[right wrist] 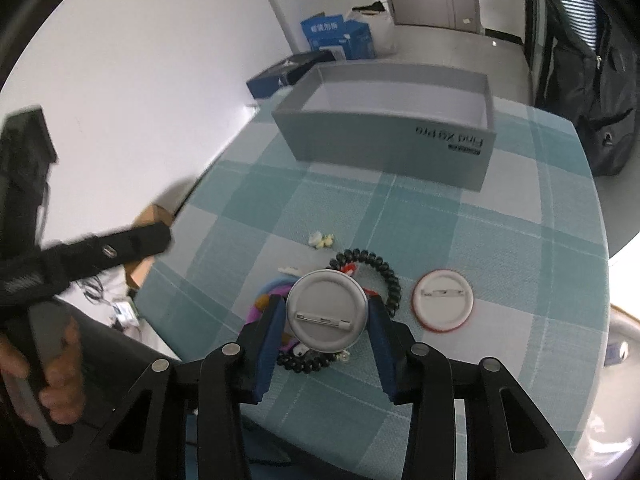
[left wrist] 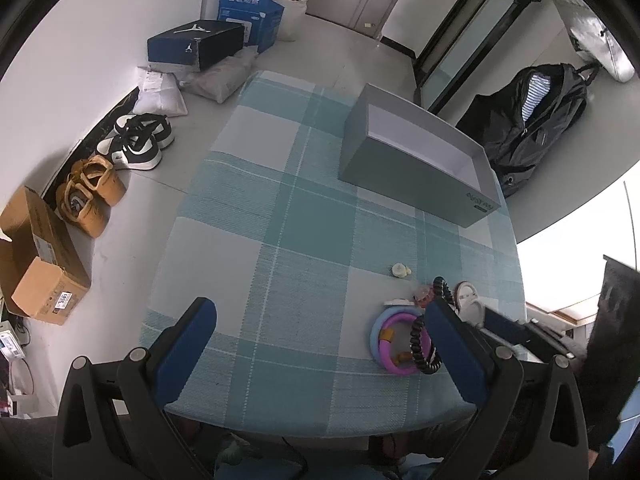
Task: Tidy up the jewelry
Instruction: 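Lower the right gripper onto the white round badge and close it, then grasp the black coiled hair tie with the left gripper while the right holds the badge, then carry the black hair tie into the grey box and open the left gripper, then move the left gripper back over the jewelry pile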
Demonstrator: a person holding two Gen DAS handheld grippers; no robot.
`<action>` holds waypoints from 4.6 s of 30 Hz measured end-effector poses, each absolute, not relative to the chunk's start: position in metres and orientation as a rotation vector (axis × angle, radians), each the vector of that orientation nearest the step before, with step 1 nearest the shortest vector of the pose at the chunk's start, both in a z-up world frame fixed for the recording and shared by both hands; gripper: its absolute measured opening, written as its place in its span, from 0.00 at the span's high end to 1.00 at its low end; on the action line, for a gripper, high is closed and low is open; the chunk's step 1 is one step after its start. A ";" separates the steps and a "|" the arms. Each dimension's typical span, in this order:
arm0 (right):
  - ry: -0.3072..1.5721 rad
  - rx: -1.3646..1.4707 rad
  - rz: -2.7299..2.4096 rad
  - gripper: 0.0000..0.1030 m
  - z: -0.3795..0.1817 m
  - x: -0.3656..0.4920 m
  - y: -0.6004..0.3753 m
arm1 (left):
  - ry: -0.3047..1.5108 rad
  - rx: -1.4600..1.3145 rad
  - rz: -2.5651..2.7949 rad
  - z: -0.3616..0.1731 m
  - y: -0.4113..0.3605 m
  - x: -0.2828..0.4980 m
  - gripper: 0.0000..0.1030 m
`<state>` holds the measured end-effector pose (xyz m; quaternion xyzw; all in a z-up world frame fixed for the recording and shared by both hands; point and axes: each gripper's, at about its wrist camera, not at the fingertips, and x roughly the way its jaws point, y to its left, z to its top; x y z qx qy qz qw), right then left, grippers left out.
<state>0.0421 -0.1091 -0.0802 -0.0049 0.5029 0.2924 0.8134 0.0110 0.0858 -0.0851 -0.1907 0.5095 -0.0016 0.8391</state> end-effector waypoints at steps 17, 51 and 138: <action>0.991 0.164 0.448 0.61 -0.062 0.062 -0.200 | 1.063 0.061 -0.198 -0.089 -0.020 -0.004 0.02; 0.952 0.187 0.497 0.60 -0.050 0.054 -0.209 | 1.124 0.084 -0.279 -0.102 -0.033 0.013 0.64; 0.959 0.252 0.613 0.17 -0.023 0.179 -0.153 | 1.007 -0.349 -0.159 -0.051 0.074 0.104 0.39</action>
